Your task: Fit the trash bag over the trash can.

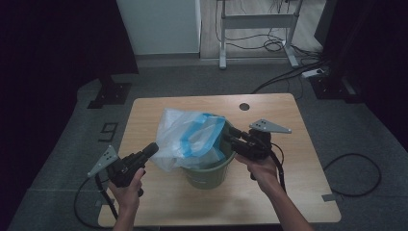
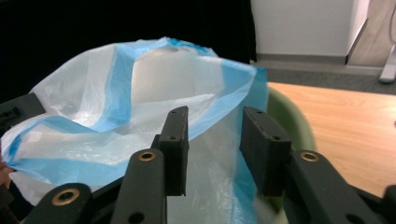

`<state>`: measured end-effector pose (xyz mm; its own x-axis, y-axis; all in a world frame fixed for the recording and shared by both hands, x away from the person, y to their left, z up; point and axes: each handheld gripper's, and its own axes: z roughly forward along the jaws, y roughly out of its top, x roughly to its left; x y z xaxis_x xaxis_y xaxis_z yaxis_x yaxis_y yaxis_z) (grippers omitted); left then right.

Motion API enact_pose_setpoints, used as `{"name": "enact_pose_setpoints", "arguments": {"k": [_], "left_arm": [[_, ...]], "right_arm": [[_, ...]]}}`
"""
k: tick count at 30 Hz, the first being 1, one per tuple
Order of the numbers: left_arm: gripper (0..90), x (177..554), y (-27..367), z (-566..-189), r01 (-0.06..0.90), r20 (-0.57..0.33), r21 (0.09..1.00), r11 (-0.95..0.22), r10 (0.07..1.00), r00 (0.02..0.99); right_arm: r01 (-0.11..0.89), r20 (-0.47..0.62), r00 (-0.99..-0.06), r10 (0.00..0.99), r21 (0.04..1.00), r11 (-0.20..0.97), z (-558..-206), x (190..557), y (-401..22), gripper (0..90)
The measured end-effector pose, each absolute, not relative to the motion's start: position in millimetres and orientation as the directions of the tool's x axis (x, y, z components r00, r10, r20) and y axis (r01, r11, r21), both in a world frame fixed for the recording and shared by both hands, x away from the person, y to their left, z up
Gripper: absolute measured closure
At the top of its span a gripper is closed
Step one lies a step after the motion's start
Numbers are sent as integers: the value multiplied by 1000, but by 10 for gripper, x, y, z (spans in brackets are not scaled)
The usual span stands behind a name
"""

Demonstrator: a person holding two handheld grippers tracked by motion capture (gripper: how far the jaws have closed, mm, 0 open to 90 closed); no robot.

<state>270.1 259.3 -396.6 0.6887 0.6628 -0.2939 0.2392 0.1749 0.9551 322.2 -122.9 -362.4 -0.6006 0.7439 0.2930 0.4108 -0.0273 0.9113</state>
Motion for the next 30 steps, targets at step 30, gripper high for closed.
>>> {"name": "enact_pose_setpoints", "arguments": {"k": [30], "left_arm": [[900,2733,2634,-4026,241,-314,949,203,650,692]], "right_arm": [[505,370,-600,710,863,-23,-3634,3428,-822,891]]}}
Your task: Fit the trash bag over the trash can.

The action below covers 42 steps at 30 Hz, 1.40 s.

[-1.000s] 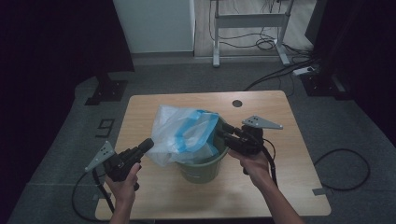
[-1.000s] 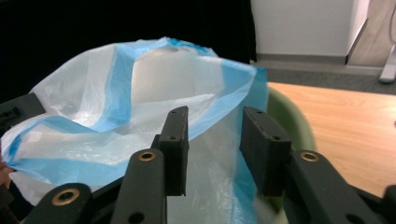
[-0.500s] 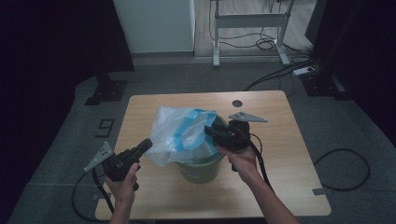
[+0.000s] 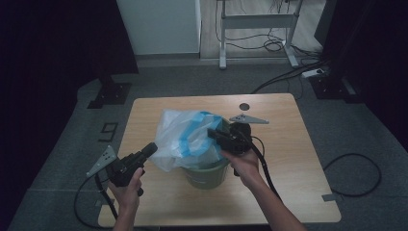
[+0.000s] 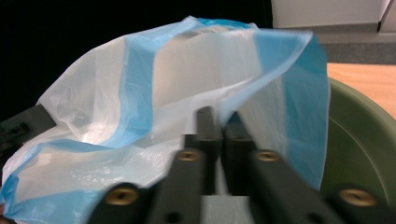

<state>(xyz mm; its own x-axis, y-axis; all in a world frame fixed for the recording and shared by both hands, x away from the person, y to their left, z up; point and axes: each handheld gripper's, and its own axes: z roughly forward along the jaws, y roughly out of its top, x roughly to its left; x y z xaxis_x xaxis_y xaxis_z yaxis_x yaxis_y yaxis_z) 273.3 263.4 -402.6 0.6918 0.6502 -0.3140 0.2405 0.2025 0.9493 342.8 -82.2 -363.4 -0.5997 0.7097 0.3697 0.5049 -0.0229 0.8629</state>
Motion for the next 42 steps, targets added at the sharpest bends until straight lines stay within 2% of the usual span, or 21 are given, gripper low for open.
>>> {"name": "enact_pose_setpoints", "arguments": {"k": [9,13,14,16,20,23,24,25,29,34,42], "left_arm": [[900,2722,2596,-3920,208,-292,956,204,658,694],[891,2730,2528,-3881,210,-287,958,197,647,707],[865,2731,2521,-3872,215,-291,957,195,639,712],[753,2722,2519,-3830,215,-288,958,191,637,716],[569,2738,2522,-3683,211,-254,967,144,642,723],[530,2768,2487,-3549,203,-211,975,88,652,729],[480,2775,2473,-3508,198,-196,978,72,653,731],[480,2777,2464,-3477,193,-184,979,60,656,732],[374,2820,2381,-3316,202,-138,979,-22,654,744],[281,2794,2334,-3223,186,-93,980,-76,651,754],[263,2851,2222,-3141,200,-60,968,-150,639,767]], "right_arm": [[390,271,-626,731,921,-7,-3469,3259,-972,895],[319,188,-639,746,947,34,-3371,3143,-1048,895],[298,160,-641,751,953,52,-3350,3111,-1061,895],[266,112,-647,754,960,86,-3322,3058,-1083,895],[250,87,-657,748,962,108,-3316,3018,-1120,895],[252,87,-658,748,961,110,-3318,3015,-1129,895],[251,85,-659,747,961,112,-3317,3015,-1135,895],[251,85,-659,747,961,112,-3317,3015,-1135,895],[254,79,-660,747,959,123,-3311,3029,-1132,895],[252,69,-658,750,958,134,-3285,3041,-1129,895],[253,68,-659,749,958,135,-3270,3051,-1104,895]]}}
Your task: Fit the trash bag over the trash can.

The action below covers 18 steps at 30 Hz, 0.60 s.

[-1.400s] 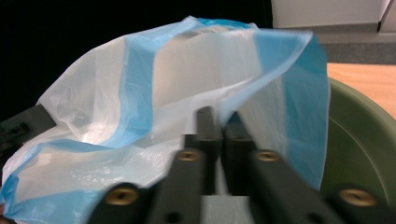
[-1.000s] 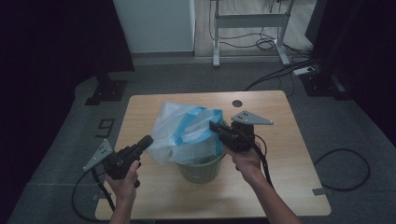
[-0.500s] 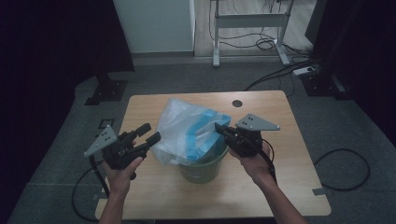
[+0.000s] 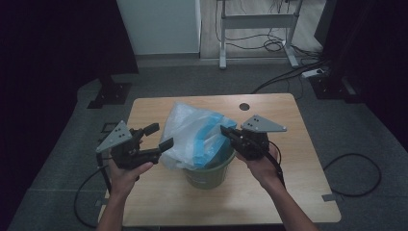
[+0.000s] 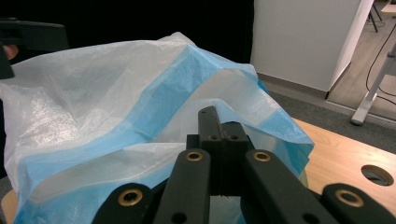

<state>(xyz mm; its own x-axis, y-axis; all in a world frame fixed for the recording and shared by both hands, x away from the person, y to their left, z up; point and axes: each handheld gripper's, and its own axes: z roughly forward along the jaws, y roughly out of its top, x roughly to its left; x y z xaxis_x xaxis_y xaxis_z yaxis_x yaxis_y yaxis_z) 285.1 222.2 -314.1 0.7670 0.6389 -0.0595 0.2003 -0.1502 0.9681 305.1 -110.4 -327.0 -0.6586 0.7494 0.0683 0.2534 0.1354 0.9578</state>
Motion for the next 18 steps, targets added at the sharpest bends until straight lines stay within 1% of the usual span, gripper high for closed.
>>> {"name": "enact_pose_setpoints", "arguments": {"k": [2,6,7,8,11,14,18], "left_arm": [[283,2883,2178,-3125,203,-50,964,-170,637,769],[394,2941,2100,-3113,206,-27,957,-207,639,769],[394,2960,2081,-3114,206,-20,954,-218,640,768],[422,2991,2054,-3121,210,-12,950,-233,641,767],[533,3043,2019,-3147,217,2,940,-264,638,770],[682,3080,1991,-3178,229,13,929,-290,645,764],[878,3093,1999,-3191,223,4,939,-263,654,756]], "right_arm": [[254,67,-660,748,957,138,-3274,3052,-1089,895],[254,67,-664,745,957,141,-3284,3065,-1060,895],[254,67,-664,745,957,141,-3284,3065,-1060,895],[254,66,-665,744,957,142,-3286,3065,-1054,895],[252,66,-667,742,957,141,-3288,3064,-1041,895],[249,63,-668,742,958,142,-3288,3065,-1037,895],[250,64,-667,742,958,143,-3291,3063,-1035,895]]}}
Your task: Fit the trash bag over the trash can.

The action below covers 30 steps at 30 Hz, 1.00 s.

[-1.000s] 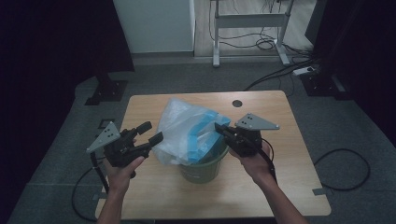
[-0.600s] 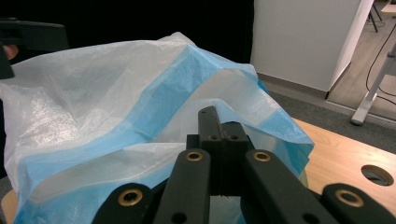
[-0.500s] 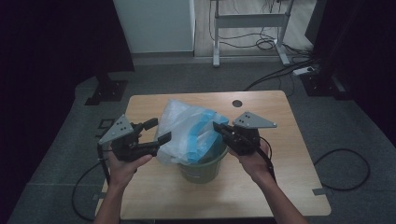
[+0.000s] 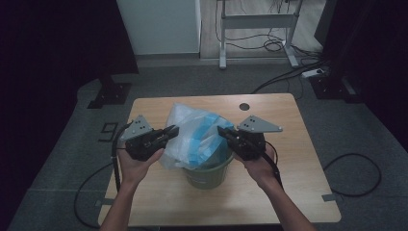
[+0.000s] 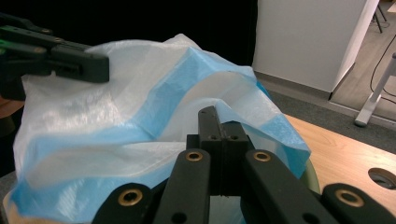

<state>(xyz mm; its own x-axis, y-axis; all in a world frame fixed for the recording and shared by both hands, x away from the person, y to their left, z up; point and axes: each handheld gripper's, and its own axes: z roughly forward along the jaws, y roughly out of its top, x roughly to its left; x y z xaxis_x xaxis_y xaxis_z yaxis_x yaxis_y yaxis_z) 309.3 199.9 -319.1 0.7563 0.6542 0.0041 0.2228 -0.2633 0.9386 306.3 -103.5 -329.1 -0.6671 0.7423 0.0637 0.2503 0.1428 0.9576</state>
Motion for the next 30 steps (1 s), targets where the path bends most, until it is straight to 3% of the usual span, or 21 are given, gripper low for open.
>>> {"name": "enact_pose_setpoints", "arguments": {"k": [10,20,27,30], "left_arm": [[900,3048,2336,-3178,164,-132,986,22,703,699],[900,2952,2359,-3418,192,-182,979,62,687,703],[900,2928,2405,-3473,215,-210,973,77,674,709],[828,2871,2414,-3431,206,-194,977,61,663,723]], "right_arm": [[265,82,-638,766,957,119,-3356,3043,-1219,895],[229,83,-657,750,969,94,-3314,2826,-1436,894],[247,88,-691,718,962,119,-3496,2727,-1399,893],[258,89,-696,712,957,133,-3582,2727,-1378,894]]}}
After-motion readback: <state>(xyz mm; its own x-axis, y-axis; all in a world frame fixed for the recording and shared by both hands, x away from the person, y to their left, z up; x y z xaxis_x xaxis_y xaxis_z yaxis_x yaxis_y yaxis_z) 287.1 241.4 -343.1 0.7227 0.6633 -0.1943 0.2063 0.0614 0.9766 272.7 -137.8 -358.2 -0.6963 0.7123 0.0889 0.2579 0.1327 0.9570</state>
